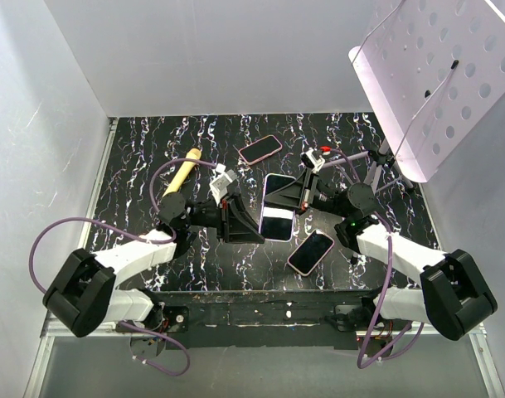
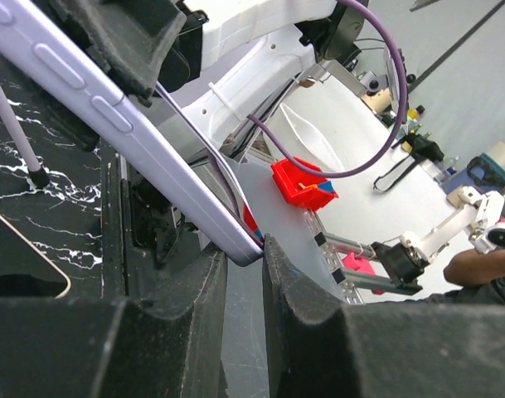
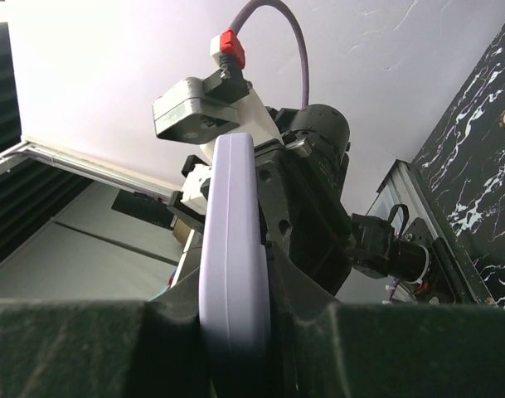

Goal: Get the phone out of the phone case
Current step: Remove the phone case from the phone.

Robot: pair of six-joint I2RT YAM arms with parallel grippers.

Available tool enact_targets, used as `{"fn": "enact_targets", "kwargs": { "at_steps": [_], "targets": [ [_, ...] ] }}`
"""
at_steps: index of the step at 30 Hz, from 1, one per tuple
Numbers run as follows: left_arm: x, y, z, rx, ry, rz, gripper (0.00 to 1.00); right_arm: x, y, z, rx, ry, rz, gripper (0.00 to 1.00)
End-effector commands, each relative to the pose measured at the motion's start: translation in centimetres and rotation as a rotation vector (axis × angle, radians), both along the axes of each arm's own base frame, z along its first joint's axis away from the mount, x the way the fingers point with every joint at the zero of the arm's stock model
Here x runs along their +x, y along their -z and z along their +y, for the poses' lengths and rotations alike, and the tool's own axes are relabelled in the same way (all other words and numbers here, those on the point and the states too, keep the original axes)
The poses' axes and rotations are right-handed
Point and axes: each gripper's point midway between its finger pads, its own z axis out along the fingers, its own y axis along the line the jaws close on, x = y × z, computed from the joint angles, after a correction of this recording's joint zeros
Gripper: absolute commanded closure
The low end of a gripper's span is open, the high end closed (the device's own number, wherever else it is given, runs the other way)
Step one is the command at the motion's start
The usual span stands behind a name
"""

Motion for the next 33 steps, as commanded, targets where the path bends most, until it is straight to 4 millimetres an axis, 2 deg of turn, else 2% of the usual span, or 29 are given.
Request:
{"fn": "enact_targets", "kwargs": {
  "at_steps": [1,8,12,15,16,17,19,20,21,22,25,28,31,33],
  "targets": [
    [6.0,5.9,-1.4,0.103,-0.203,0.078,1.00,-8.2,-12.3,-3.4,0.355,-0.248,-0.121,0.99],
    [7.8,5.5,-2.0,0.139,-0.230,-0.051,1.00,-8.3,-12.7,-3.3,0.361,-0.259,-0.097,0.99],
    [9.2,6.7,-2.2,0.215,-0.283,0.014,1.00,-8.3,-13.0,-3.2,0.352,-0.259,-0.102,0.99],
    [9.2,6.2,-2.1,0.191,-0.301,0.022,1.00,-8.2,-12.8,-2.9,0.330,-0.241,-0.116,0.99],
    [9.5,6.4,-2.0,0.205,-0.324,0.042,1.00,-8.1,-12.8,-2.9,0.335,-0.235,-0.121,0.99],
    [10.5,6.8,-1.9,0.239,-0.391,0.070,1.00,-8.0,-13.1,-2.9,0.353,-0.234,-0.124,0.99],
    [12.5,9.6,-0.7,0.402,-0.548,0.222,1.00,-7.9,-13.2,-2.9,0.369,-0.233,-0.126,0.99],
    [12.5,10.5,-0.3,0.445,-0.584,0.321,1.00,-7.9,-13.3,-2.9,0.371,-0.216,-0.154,0.99],
    [12.1,10.6,-0.3,0.433,-0.583,0.393,1.00,-7.8,-13.1,-2.8,0.356,-0.187,-0.190,0.99],
    [11.8,8.8,-1.0,0.331,-0.555,0.422,1.00,-7.5,-12.5,-2.4,0.327,-0.133,-0.252,0.99],
    [9.8,6.2,-1.7,0.150,-0.501,0.553,1.00,-6.3,-11.0,-1.3,0.239,-0.033,-0.326,0.99],
    [8.7,5.7,-2.1,0.140,-0.501,0.599,0.98,-5.8,-10.4,-0.9,0.241,-0.001,-0.353,0.99],
    [8.4,5.9,-1.8,0.164,-0.531,0.646,0.92,-5.3,-10.3,-0.3,0.266,0.002,-0.345,0.99],
    [8.4,5.1,-1.5,0.124,-0.546,0.642,0.85,-5.4,-9.9,0.1,0.281,-0.007,-0.338,0.99]
  ]
}}
